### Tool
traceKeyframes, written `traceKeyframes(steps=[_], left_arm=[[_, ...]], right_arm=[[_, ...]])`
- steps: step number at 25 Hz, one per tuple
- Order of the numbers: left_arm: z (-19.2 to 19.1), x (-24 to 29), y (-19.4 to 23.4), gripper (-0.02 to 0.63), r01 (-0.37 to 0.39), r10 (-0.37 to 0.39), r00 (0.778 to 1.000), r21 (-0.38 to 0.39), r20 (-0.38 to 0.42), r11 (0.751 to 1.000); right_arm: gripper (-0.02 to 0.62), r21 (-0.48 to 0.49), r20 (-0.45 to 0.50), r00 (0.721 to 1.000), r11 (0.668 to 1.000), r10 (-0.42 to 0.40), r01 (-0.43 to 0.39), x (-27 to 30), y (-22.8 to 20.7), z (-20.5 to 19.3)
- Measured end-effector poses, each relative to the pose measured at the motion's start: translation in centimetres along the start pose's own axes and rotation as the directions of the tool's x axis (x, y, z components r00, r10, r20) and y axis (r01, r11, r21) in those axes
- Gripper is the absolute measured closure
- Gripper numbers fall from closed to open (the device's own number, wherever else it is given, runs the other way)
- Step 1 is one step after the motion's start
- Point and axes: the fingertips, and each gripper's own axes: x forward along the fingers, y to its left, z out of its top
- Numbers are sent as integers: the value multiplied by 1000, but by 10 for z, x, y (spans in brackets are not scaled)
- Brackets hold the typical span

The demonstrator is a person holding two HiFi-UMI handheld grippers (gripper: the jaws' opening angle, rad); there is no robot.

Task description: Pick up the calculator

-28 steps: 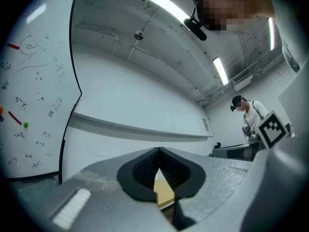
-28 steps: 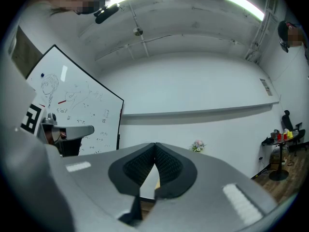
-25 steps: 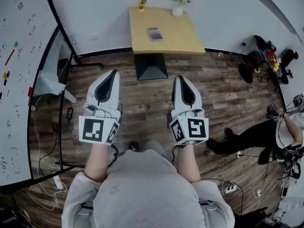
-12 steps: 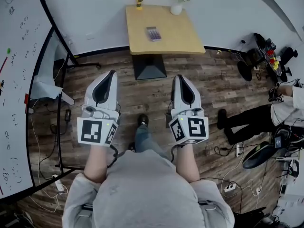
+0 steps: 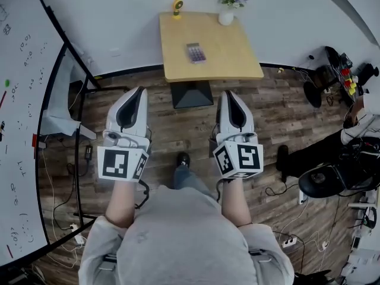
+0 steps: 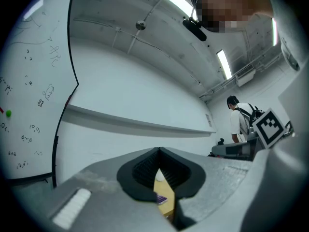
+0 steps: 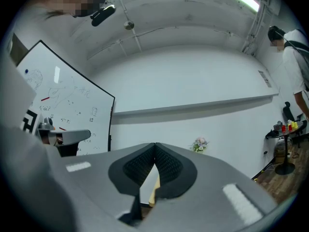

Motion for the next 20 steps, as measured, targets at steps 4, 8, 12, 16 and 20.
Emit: traceKeyframes(steps=[4, 8, 12, 16, 20], left_arm=[[-3, 32, 15, 601, -10, 10, 1000, 4, 8, 1000], [-9, 60, 27, 601, -19, 19, 1000, 7, 3, 1000], [-13, 83, 37, 601, -35, 35, 999, 13, 3, 999], [-15, 103, 47, 601, -61, 61, 998, 27, 1, 998], [-19, 122, 54, 601, -80, 80, 997, 28, 5, 996]], right_arm=[[592, -3, 9, 1000, 1000, 3, -3, 32, -14, 1], [592, -8, 11, 1000, 1000, -1, 1, 60, -33, 1], [592, -24, 13, 1000, 1000, 6, -6, 86, -47, 2], [592, -29, 21, 1000, 999, 19, -18, 110, -58, 2], [592, -37, 22, 999, 999, 35, -34, 134, -68, 1]])
